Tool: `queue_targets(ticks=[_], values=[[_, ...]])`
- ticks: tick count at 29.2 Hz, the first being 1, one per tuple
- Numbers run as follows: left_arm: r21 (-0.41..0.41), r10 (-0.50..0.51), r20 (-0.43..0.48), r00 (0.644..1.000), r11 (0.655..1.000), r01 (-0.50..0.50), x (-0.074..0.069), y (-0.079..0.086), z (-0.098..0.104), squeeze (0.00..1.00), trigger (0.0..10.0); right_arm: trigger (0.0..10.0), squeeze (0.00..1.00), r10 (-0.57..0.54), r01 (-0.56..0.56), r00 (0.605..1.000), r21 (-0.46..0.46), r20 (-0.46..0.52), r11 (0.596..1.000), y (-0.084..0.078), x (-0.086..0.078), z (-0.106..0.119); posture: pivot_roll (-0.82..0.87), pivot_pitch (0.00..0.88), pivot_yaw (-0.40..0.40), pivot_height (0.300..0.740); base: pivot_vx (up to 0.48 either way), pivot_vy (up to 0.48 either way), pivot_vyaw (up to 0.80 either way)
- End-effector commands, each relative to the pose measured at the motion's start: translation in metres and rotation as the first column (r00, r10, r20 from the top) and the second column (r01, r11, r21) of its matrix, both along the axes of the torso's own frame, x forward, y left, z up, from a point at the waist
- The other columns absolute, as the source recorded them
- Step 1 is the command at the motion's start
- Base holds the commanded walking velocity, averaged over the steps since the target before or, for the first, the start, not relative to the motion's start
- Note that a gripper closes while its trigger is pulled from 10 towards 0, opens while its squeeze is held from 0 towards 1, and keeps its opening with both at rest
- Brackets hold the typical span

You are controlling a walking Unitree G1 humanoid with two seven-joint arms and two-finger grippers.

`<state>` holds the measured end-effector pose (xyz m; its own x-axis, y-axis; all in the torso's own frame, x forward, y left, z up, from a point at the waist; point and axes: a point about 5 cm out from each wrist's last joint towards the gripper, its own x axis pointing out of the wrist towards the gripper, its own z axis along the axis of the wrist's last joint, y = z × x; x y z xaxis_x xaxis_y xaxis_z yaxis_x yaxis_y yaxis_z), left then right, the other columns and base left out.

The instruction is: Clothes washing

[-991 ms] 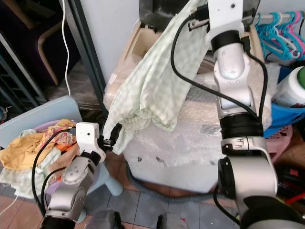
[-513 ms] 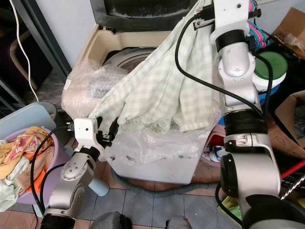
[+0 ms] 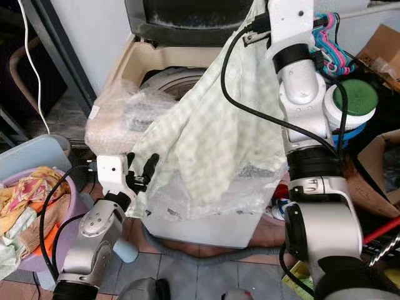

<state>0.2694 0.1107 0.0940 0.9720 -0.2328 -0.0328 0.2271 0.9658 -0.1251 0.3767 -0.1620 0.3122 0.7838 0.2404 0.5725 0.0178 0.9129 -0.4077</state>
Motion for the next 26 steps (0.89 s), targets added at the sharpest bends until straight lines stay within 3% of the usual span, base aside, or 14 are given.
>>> queue_targets(ticks=[1,7,12,15,19,20,24,26], values=[[0.003,0.007,0.012,1.0,1.0,-0.007,0.0,0.003,0.002,0.0,10.0,10.0,0.0,0.042,-0.041,0.999,-0.017,0.021,0.999,0.008,-0.001,0.008,-0.05,0.064,0.063,0.74,0.469,0.0,0.0],[0.017,0.043,-0.006,0.999,0.999,-0.043,0.001,0.005,0.0,0.0,10.0,10.0,0.0,0.069,-0.07,0.998,-0.037,-0.005,0.997,0.015,0.002,0.008,-0.04,0.065,0.057,0.74,0.233,0.0,0.0],[0.049,0.06,-0.021,0.998,0.997,-0.059,-0.004,0.013,-0.002,0.0,10.0,10.0,0.0,0.05,-0.048,0.997,0.031,-0.065,0.998,0.008,0.015,0.016,-0.03,0.065,0.051,0.74,0.0,0.0,0.0],[0.082,0.117,-0.037,0.992,0.99,-0.114,-0.021,0.032,-0.005,0.0,10.0,10.0,0.0,0.042,-0.04,0.996,0.034,-0.074,0.999,0.003,0.023,0.032,-0.01,0.069,0.04,0.74,0.0,0.0,0.0],[0.107,0.156,-0.044,0.987,0.983,-0.15,-0.029,0.042,-0.008,0.0,10.0,10.0,0.0,0.045,-0.043,0.996,0.031,-0.079,0.999,0.002,0.026,0.039,0.01,0.072,0.033,0.74,0.0,0.0,0.0],[0.138,0.209,-0.049,0.977,0.97,-0.2,-0.037,0.053,-0.01,0.0,10.0,10.0,0.0,0.065,-0.063,0.992,0.026,-0.104,0.998,0.004,0.03,0.045,0.03,0.074,0.027,0.74,0.0,0.0,0.0],[0.17,0.24,-0.054,0.969,0.959,-0.228,-0.045,0.06,-0.012,0.0,10.0,10.0,0.0,0.084,-0.08,0.984,0.028,-0.159,0.996,0.007,0.036,0.055,0.07,0.082,0.005,0.74,0.0,0.0,0.0],[0.174,0.242,-0.053,0.969,0.958,-0.229,-0.047,0.061,-0.011,0.0,10.0,10.0,0.0,0.077,-0.072,0.987,0.043,-0.138,0.997,0.009,0.035,0.074,0.08,0.083,-0.001,0.74,0.0,0.0,0.0]])
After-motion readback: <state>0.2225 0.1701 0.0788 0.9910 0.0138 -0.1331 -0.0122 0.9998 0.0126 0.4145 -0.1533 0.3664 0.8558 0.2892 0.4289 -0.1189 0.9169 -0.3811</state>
